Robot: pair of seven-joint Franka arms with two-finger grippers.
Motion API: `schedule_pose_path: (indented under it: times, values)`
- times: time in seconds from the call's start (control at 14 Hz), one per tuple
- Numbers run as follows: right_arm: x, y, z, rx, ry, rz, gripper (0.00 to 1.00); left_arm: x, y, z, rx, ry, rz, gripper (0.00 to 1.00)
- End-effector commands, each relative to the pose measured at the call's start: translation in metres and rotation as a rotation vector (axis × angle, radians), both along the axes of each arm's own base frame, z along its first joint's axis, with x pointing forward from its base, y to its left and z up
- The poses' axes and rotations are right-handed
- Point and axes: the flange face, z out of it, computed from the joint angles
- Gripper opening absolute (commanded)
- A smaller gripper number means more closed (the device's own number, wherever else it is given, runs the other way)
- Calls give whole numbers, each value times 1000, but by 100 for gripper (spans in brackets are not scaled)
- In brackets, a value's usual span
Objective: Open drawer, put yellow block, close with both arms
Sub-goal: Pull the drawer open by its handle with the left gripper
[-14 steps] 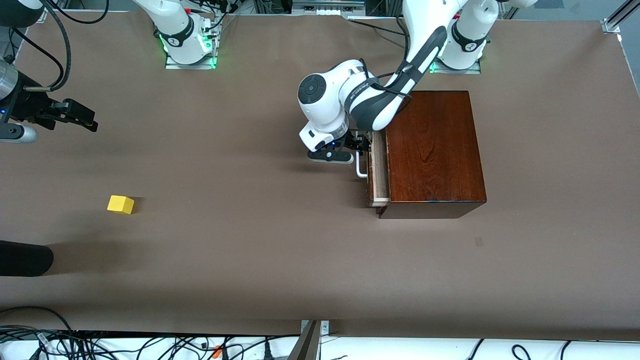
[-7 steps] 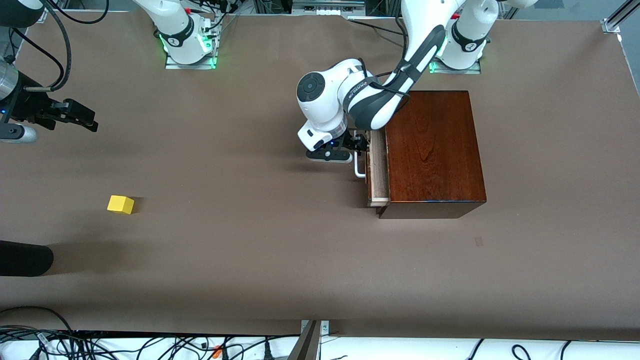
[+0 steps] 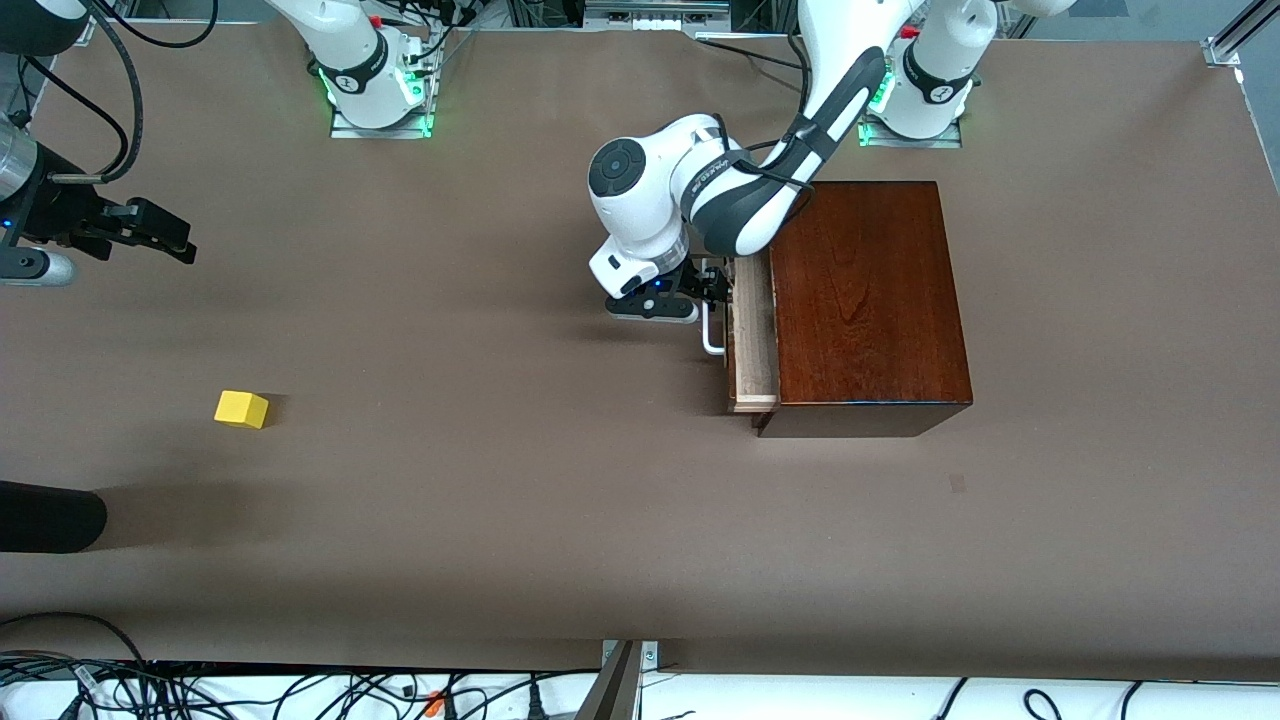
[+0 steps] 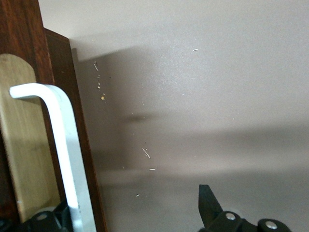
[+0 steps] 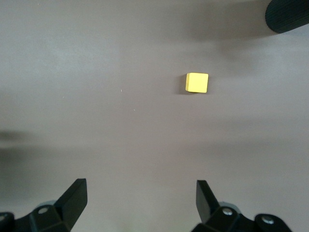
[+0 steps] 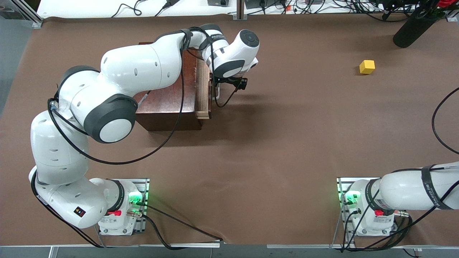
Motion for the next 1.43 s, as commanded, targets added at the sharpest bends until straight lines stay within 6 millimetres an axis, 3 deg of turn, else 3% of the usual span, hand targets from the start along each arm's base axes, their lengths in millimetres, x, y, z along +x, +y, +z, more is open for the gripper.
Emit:
schedule_pose_path:
  times: [0.0,0.36,0.72,0.79,0.93,1.15,1.36]
  values:
    - [3,1,3,0,-6,-10,100,-22,-51,-5,-117,-12,-3,100]
    - [1,-1,4,0,4,7,100,-20,-53,-2,-118,-24,-10,100]
    - [4,-8,3,-10,-9,-1,100,-12,-58,14,-144,-47,-3,100]
    - [5,-16,2,-12,-7,1,100,-11,-58,15,-143,-48,-3,100]
    - [14,-52,-10,-7,8,9,100,-9,-55,19,-136,-53,-6,100]
    - [42,-95,-19,-22,3,30,100,-6,-45,24,-47,-68,-29,100]
    - [68,-108,-48,-31,29,73,100,-3,-42,51,35,-80,-32,100]
